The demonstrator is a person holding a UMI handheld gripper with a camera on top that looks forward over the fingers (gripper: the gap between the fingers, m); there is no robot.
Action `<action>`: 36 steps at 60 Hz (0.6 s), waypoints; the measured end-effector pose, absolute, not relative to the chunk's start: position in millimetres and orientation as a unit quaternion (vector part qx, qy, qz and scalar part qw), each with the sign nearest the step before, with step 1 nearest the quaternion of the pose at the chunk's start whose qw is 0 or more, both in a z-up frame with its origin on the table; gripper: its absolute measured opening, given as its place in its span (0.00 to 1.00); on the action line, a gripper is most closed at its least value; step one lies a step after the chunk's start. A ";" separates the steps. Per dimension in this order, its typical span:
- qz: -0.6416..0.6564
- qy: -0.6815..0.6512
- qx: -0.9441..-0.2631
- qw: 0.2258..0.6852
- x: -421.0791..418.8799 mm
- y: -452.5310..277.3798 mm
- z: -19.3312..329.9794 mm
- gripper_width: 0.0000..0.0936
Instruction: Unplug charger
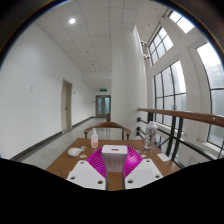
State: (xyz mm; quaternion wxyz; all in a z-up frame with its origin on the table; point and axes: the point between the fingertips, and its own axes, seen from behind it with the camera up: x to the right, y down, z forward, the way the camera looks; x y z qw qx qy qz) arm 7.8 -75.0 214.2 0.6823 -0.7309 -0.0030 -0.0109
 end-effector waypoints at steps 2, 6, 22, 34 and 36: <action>-0.020 0.001 -0.737 0.676 19.6 -76.5 206.7 0.19; -0.017 0.005 -0.761 0.648 31.8 -74.8 181.4 0.19; -0.026 0.006 -0.846 0.533 59.3 -68.7 44.5 0.19; -0.042 -0.010 -0.854 0.518 64.1 -45.4 21.7 0.30; -0.046 -0.010 -0.855 0.516 64.9 -41.4 21.3 0.33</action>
